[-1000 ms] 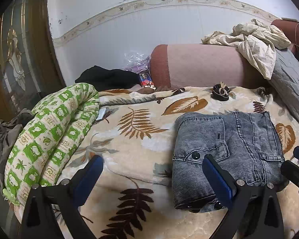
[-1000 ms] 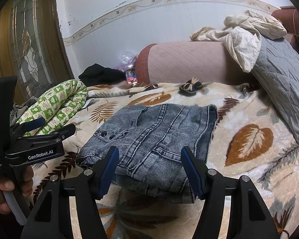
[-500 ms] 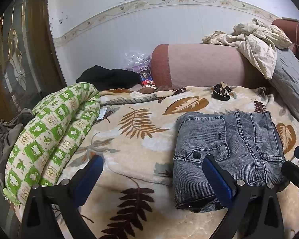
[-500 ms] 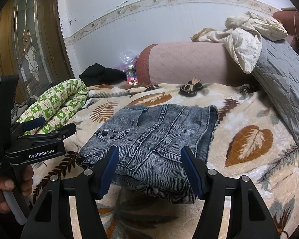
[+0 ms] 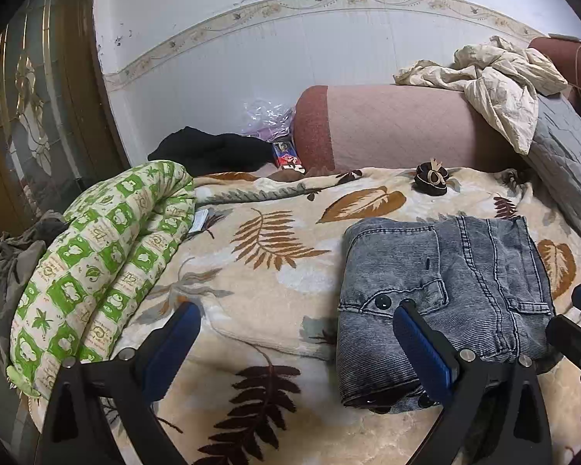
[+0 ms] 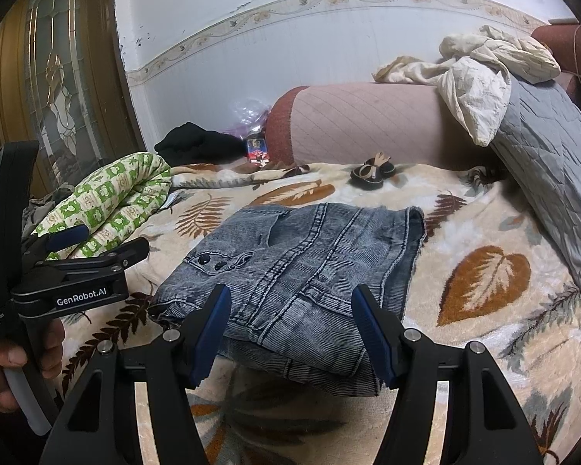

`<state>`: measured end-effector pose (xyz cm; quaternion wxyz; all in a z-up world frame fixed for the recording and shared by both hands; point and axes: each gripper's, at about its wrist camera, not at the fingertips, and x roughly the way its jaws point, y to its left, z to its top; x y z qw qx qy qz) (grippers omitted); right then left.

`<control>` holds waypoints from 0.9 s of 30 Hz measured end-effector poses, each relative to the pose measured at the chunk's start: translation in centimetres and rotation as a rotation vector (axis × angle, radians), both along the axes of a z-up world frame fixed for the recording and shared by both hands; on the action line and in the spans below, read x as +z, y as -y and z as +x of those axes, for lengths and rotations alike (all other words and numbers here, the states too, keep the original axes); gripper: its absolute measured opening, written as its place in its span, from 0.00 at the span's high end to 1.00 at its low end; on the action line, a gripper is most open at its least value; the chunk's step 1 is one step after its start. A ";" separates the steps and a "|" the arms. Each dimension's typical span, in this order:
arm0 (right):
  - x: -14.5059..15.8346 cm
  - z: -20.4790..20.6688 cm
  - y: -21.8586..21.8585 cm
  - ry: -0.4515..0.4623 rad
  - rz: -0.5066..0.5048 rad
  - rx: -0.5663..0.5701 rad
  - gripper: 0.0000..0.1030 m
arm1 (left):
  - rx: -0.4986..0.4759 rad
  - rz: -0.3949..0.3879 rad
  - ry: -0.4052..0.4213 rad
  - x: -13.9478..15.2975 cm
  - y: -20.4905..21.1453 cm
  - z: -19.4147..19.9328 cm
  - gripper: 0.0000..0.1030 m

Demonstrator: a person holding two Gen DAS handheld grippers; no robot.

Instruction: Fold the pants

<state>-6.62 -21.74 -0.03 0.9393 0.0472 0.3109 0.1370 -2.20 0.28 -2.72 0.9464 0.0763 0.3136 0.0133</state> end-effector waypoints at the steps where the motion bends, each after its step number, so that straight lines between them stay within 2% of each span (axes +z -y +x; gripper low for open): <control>1: 0.0 0.0 -0.1 0.000 0.000 0.000 0.36 | -0.001 0.000 0.000 0.0 0.0 0.0 0.02; 27: -0.3 0.1 0.1 -0.009 0.004 0.013 0.36 | -0.005 0.003 -0.014 -0.3 0.0 0.3 0.02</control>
